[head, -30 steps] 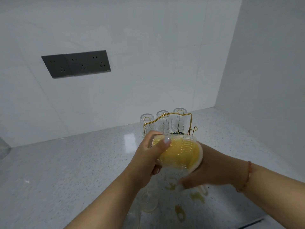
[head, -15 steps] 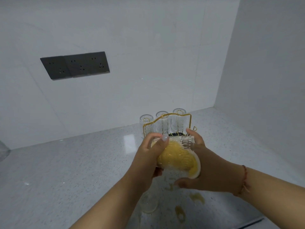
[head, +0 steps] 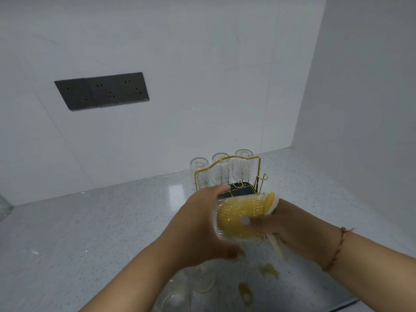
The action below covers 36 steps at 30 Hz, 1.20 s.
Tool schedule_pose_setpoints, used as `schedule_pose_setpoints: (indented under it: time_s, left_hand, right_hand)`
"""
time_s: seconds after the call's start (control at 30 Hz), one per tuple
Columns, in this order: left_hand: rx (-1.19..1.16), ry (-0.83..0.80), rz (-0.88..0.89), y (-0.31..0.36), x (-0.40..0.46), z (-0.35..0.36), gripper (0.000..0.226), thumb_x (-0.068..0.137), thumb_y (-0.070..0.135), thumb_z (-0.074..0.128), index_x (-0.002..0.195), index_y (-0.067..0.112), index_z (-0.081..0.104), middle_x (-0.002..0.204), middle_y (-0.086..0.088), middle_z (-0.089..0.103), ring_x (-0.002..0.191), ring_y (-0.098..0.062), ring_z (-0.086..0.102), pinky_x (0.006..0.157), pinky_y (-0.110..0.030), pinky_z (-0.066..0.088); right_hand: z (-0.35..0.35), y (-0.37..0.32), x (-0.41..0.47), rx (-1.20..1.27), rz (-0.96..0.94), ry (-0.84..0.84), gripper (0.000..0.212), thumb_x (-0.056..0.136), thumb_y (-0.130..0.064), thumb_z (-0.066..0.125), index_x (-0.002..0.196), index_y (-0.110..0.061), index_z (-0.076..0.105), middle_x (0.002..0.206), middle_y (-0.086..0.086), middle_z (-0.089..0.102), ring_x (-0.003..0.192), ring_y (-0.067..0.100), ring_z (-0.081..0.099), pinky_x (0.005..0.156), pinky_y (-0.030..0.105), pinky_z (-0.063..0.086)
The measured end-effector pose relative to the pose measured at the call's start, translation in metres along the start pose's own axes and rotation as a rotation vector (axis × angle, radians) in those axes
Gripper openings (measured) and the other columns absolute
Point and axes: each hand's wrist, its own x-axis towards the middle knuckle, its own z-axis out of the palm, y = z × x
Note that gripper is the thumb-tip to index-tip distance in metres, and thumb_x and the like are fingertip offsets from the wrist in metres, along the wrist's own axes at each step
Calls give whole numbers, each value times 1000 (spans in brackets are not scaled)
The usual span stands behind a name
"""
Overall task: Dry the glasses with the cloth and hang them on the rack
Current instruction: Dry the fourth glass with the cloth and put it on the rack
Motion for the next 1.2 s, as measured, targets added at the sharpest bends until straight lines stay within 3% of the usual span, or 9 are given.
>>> schedule_pose_setpoints:
  time_s: [0.1, 0.2, 0.3, 0.4, 0.5, 0.6, 0.73, 0.97, 1.2]
  left_hand:
    - [260, 115, 205, 7, -1, 12, 97, 50, 53, 88, 134, 30, 44, 120, 13, 62, 107, -10, 60, 92, -29, 44]
    - [282, 228, 254, 7, -2, 20, 83, 42, 46, 80, 116, 25, 49, 92, 6, 72, 77, -14, 69, 70, -26, 50]
    - [262, 218, 215, 5, -1, 16, 80, 44, 34, 84, 118, 23, 54, 95, 7, 69, 79, -14, 65, 70, -28, 52]
    - [321, 223, 144, 1, -1, 13, 83, 46, 28, 87, 123, 15, 58, 103, 1, 69, 88, -19, 64, 80, -31, 51]
    - [351, 234, 104, 0, -5, 12, 89, 41, 26, 91, 123, 12, 59, 104, 0, 70, 91, -21, 67, 87, -40, 54]
    - [339, 253, 68, 4, -7, 11, 89, 42, 29, 91, 124, 13, 59, 105, 0, 70, 92, -21, 67, 85, -41, 55]
    - [363, 305, 44, 12, -5, 10, 86, 43, 34, 90, 121, 13, 61, 101, 0, 71, 88, -21, 67, 84, -42, 54]
    - [587, 357, 41, 13, -6, 18, 78, 41, 17, 83, 116, 5, 65, 89, -8, 70, 80, -28, 67, 88, -51, 50]
    - [547, 353, -48, 23, -2, 20, 69, 48, 25, 77, 114, 6, 65, 76, -2, 63, 64, -24, 59, 69, -36, 41]
  right_hand:
    - [8, -5, 1, -149, 64, 8, 89, 41, -47, 73, 120, -10, 56, 114, 17, 65, 103, 35, 64, 93, 51, 50]
    - [8, -9, -2, -225, 55, 22, 74, 49, -46, 74, 113, -11, 61, 109, 16, 68, 100, 32, 66, 92, 47, 52]
    - [-5, -17, -13, -231, -36, 13, 60, 43, -64, 74, 88, -25, 72, 92, 4, 74, 88, 22, 71, 85, 45, 56]
    - [-18, -24, -19, -296, -96, -14, 91, 46, -80, 66, 104, -10, 68, 106, 26, 66, 99, 39, 65, 84, 49, 56]
    - [-30, -32, -21, 49, -17, -61, 84, 82, -69, 38, 123, 2, 57, 129, 25, 56, 103, 33, 63, 78, 17, 53]
    - [-36, -35, -26, 353, 40, -308, 82, 79, -71, 34, 119, -5, 64, 128, 16, 61, 119, 28, 58, 98, 30, 48]
    - [-36, -18, -17, 377, 16, 2, 52, 63, -46, 68, 87, -1, 76, 103, 25, 70, 90, 32, 70, 86, 45, 55]
    - [-10, -14, -9, -278, 49, 150, 55, 93, -55, 34, 89, -7, 60, 60, -3, 57, 48, 4, 53, 55, 23, 40]
    - [17, -3, 9, -313, -240, 490, 51, 91, -48, 48, 76, 1, 51, 66, 21, 56, 61, 33, 58, 64, 44, 52]
